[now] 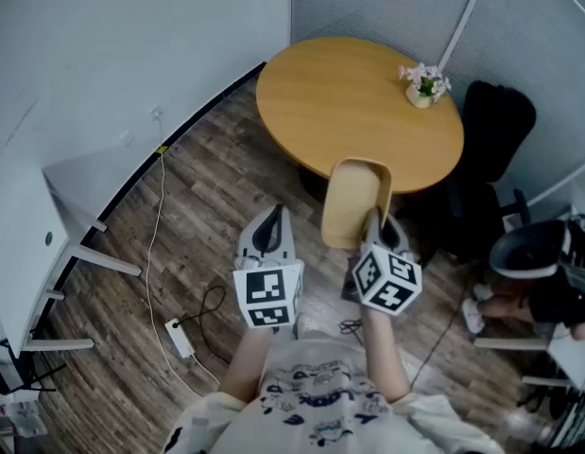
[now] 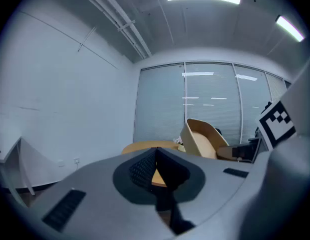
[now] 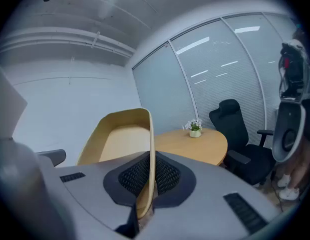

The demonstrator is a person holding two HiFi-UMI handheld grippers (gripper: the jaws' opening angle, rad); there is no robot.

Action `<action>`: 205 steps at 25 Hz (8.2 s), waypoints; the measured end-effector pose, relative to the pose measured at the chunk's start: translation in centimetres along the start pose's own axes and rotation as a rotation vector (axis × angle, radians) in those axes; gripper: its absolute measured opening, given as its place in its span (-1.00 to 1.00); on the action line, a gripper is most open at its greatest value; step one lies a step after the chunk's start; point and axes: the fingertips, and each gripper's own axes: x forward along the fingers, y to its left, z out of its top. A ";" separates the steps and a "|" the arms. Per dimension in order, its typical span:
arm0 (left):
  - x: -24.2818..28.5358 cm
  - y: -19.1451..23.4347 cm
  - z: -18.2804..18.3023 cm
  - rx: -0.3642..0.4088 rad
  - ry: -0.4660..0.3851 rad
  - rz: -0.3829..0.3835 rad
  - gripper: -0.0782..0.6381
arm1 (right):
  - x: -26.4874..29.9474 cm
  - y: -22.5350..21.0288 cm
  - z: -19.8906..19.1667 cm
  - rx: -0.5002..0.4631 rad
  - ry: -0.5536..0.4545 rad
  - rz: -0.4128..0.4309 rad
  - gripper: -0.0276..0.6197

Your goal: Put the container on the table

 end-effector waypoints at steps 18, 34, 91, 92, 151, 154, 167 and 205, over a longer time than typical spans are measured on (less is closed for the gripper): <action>2.8 -2.7 -0.6 0.003 0.014 -0.014 -0.77 | 1.7 -2.5 -0.1 0.010 0.021 0.005 -0.89; 8.3 -3.0 -1.3 -0.003 0.051 -0.034 -0.77 | 6.5 -4.7 -0.3 0.019 0.068 -0.020 -0.89; 45.6 -0.7 -0.6 -0.010 0.225 -0.182 -0.77 | 39.1 -12.9 5.1 0.053 0.199 -0.205 -0.89; 46.1 -0.9 -0.7 -0.009 0.231 -0.179 -0.77 | 39.6 -13.3 5.1 0.054 0.206 -0.206 -0.89; 55.2 -4.2 -15.4 -0.047 0.621 -0.141 -0.77 | 50.0 -24.1 -7.1 0.067 0.607 -0.298 -0.89; 55.0 -4.0 -15.4 -0.048 0.618 -0.137 -0.77 | 49.9 -24.2 -6.7 0.060 0.594 -0.311 -0.88; 54.6 -3.9 -7.9 -0.045 0.434 -0.166 -0.77 | 47.1 -22.3 0.8 0.017 0.393 -0.305 -0.81; 48.9 -4.2 9.0 0.017 0.015 -0.293 -0.77 | 38.5 -11.0 17.2 -0.113 -0.094 -0.152 -0.81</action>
